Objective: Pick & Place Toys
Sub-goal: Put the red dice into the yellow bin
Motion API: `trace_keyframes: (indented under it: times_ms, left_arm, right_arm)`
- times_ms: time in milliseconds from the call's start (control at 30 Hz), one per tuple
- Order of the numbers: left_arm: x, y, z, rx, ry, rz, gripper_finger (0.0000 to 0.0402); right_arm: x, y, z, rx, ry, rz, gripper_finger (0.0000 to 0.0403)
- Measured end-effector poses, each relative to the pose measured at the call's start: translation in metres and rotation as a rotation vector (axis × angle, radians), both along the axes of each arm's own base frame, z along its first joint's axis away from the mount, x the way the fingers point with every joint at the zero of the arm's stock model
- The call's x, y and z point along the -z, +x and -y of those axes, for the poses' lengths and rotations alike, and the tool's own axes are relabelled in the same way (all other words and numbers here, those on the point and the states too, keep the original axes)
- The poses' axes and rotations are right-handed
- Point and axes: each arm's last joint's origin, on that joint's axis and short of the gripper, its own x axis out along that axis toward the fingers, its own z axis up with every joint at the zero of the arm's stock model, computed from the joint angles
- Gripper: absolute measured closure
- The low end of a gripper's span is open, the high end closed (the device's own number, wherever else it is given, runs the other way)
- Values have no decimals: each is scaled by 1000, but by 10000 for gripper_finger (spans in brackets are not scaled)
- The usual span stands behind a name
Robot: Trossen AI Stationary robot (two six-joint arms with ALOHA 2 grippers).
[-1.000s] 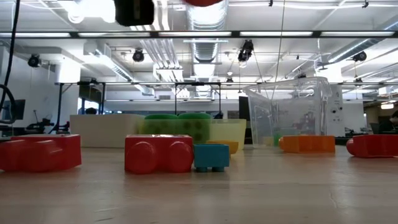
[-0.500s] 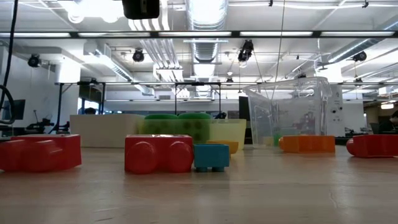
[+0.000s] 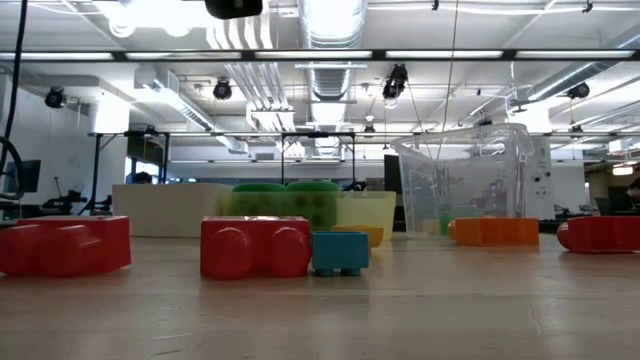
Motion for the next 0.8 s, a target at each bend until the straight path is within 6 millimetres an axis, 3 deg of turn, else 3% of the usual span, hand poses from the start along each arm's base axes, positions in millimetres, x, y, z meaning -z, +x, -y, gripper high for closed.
trace_keyframes:
  times_ms: [267,633,800]
  left_arm:
    - [-3,1,1,12,5,44,303]
    - [-7,2,1,14,-5,89,307]
    - [-8,3,1,3,-5,91,312]
  right_arm:
    - [0,8,3,-2,9,9,46]
    - [0,15,5,19,60,-7,202]
    - [0,16,6,22,108,-27,205]
